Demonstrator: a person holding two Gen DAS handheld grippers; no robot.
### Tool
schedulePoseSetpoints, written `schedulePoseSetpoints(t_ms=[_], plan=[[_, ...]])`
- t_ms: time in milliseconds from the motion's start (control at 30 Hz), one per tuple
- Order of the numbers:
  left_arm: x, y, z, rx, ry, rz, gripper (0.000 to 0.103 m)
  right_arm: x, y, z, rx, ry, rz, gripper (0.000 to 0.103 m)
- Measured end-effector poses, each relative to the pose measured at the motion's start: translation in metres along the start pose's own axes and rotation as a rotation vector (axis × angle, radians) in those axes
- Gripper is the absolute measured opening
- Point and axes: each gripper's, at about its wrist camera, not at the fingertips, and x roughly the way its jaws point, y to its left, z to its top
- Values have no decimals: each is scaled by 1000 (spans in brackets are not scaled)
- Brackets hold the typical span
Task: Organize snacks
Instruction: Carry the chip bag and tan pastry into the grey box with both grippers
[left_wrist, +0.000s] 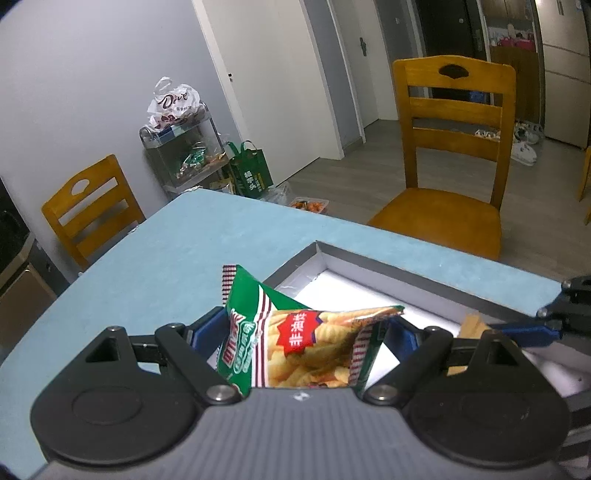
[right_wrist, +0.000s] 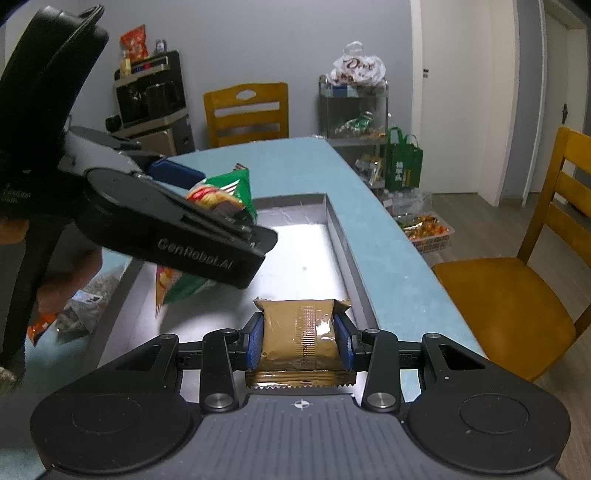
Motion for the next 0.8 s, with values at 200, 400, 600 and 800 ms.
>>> schedulePoseSetpoints(t_ms=[200, 400, 600, 800], plan=[[-3, 1, -17, 1, -23, -1, 83, 5, -1, -1, 3, 7, 18, 41], [-6, 2, -13, -31, -28, -31, 83, 9, -2, 3, 10, 3, 14, 41], [-20, -6, -9, -12, -47, -40, 84, 6, -3, 2, 16, 7, 3, 42], [-41, -6, -8, -23, -73, -66, 88, 3, -4, 2, 38, -4, -4, 45]])
